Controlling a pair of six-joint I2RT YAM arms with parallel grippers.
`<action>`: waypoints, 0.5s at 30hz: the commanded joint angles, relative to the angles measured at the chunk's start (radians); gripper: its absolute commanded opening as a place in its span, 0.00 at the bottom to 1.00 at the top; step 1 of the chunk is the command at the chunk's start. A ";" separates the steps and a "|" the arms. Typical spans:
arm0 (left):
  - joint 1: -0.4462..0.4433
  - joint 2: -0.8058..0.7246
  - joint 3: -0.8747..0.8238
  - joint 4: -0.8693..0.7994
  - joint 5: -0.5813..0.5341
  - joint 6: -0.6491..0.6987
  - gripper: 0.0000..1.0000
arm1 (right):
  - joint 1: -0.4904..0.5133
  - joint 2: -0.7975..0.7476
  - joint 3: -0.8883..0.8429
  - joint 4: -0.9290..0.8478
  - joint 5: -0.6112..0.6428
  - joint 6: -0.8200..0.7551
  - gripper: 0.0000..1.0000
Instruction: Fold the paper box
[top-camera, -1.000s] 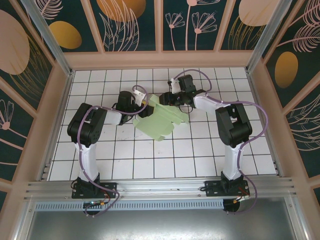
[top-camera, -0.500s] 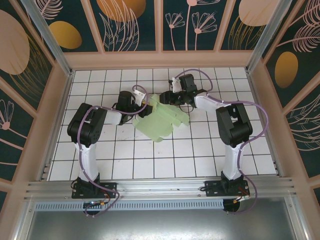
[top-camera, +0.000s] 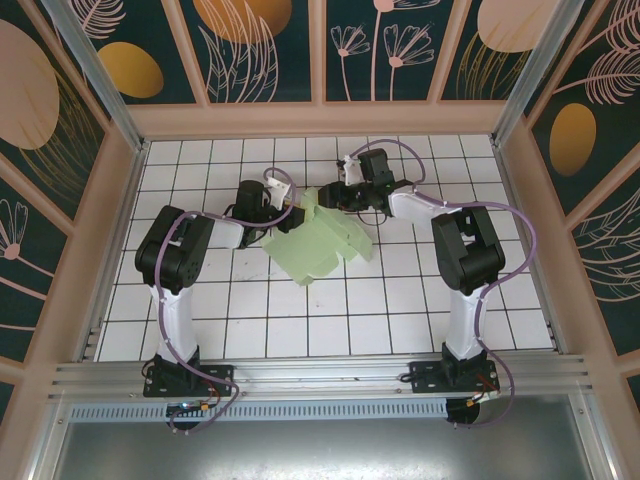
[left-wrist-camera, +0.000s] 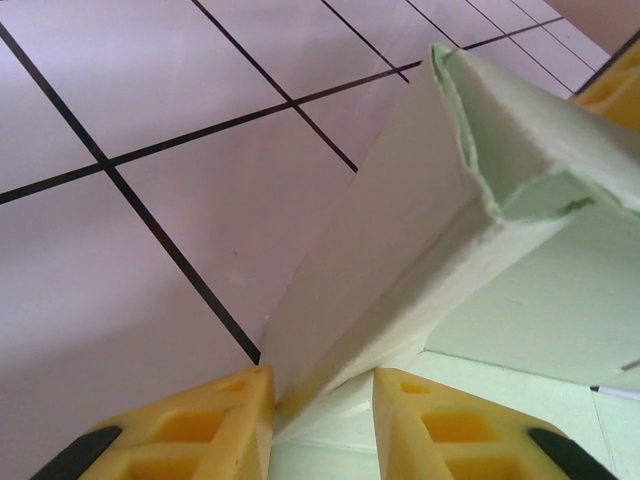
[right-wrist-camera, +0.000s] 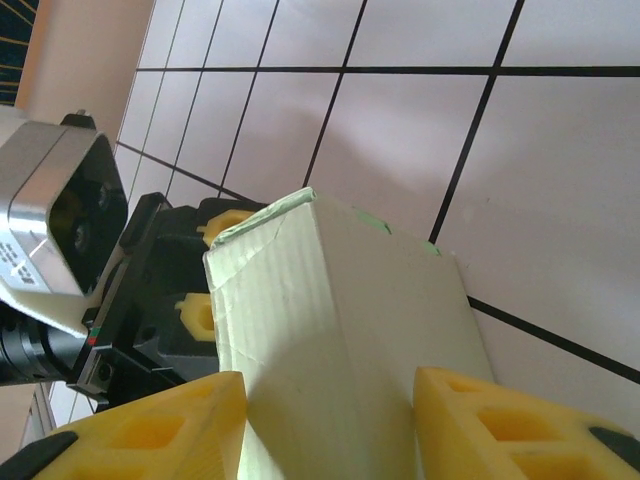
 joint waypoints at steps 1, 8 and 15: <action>-0.006 0.020 0.024 0.019 -0.014 -0.014 0.33 | 0.016 -0.027 -0.020 0.028 -0.009 0.013 0.46; -0.008 0.025 0.029 0.027 -0.019 -0.031 0.32 | 0.033 -0.010 -0.001 -0.013 0.037 -0.009 0.43; -0.013 0.019 0.018 0.086 -0.038 -0.060 0.44 | 0.038 0.001 0.006 -0.008 0.018 0.002 0.43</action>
